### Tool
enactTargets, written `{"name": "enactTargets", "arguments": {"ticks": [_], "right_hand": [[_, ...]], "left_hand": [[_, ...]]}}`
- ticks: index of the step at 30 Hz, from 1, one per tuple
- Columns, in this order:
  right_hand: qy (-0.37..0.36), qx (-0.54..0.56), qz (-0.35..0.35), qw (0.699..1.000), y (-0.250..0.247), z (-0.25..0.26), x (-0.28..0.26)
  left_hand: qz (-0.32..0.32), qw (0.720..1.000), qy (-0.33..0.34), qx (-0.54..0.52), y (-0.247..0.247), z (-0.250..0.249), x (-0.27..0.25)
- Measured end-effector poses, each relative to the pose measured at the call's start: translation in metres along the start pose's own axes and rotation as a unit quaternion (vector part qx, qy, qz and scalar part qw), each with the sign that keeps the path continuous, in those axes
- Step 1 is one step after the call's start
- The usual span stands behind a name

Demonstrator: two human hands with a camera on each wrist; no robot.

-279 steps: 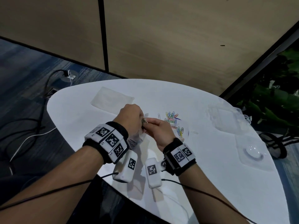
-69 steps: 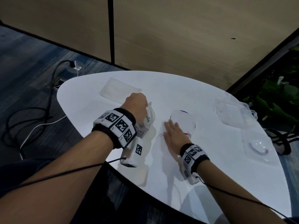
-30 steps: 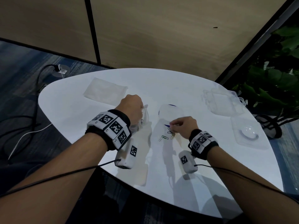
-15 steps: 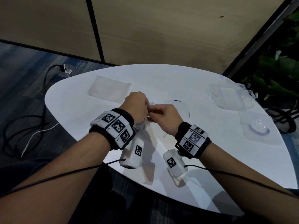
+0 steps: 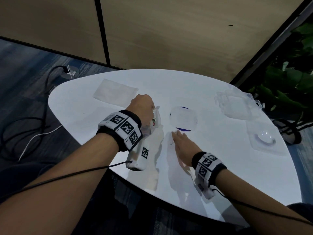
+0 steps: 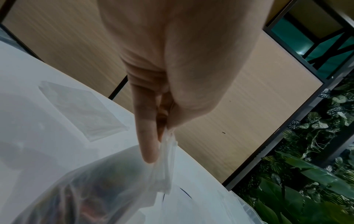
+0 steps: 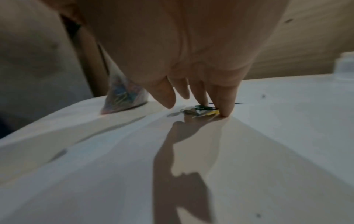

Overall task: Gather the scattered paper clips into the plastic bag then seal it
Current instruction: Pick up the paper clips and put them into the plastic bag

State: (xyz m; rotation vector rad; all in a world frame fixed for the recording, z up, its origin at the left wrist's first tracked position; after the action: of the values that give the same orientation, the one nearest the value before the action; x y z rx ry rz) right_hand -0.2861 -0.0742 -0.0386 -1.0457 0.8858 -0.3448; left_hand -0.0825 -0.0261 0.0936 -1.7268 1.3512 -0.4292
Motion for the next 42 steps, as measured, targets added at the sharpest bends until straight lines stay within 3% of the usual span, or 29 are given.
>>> {"name": "enactTargets", "arguments": {"ticks": [3, 9, 14, 17, 19, 21, 24, 31, 35, 37, 42], "right_hand": [[-0.024, -0.12, 0.024, 0.992, 0.018, 0.008, -0.001], [-0.062, -0.207, -0.034, 0.976, 0.028, 0.012, -0.003], [-0.093, -0.212, -0.068, 0.97, 0.01, 0.02, -0.006], [-0.066, -0.201, -0.065, 0.975, 0.004, 0.017, 0.004], [-0.033, -0.153, -0.076, 0.985, -0.004, 0.014, 0.01], [0.021, -0.035, -0.09, 0.995, -0.011, 0.006, 0.013], [0.075, 0.107, -0.11, 0.985, -0.018, -0.004, 0.014], [0.09, 0.217, -0.095, 0.967, -0.04, -0.014, 0.011], [0.041, 0.422, -0.16, 0.892, -0.08, 0.012, 0.007], [0.002, 0.465, -0.187, 0.865, -0.095, 0.032, 0.006], [-0.07, 0.428, -0.164, 0.886, -0.091, 0.065, 0.002]], "left_hand": [[0.004, 1.0, -0.002, -0.005, 0.002, 0.0, 0.0], [0.005, 1.0, -0.002, -0.008, 0.003, 0.003, -0.001], [0.005, 1.0, -0.005, -0.01, 0.004, 0.007, -0.001], [0.006, 1.0, -0.005, -0.006, 0.004, 0.008, -0.001], [0.007, 1.0, -0.004, 0.001, 0.005, 0.008, -0.001], [0.007, 1.0, -0.005, -0.003, 0.007, 0.009, 0.0], [0.004, 1.0, -0.008, -0.004, 0.01, 0.008, 0.002], [0.005, 1.0, -0.004, 0.0, 0.012, 0.0, 0.002], [0.006, 1.0, -0.003, 0.013, 0.013, -0.004, 0.002], [0.005, 1.0, 0.003, 0.016, 0.014, -0.006, 0.003], [0.024, 0.999, 0.006, 0.024, 0.012, -0.006, 0.0]]}}
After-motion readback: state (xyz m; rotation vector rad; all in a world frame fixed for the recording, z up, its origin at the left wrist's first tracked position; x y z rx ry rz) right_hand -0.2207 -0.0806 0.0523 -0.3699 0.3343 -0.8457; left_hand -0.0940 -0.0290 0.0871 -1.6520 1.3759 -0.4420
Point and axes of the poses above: each hand's wrist, its own x-axis towards the middle knuckle, its own y-axis out of the palm, z = x × y, the point moved 3 cm from there along x, towards the middle knuckle, and after that the axes turned 2 degrees about -x, right-handed, at the moved point
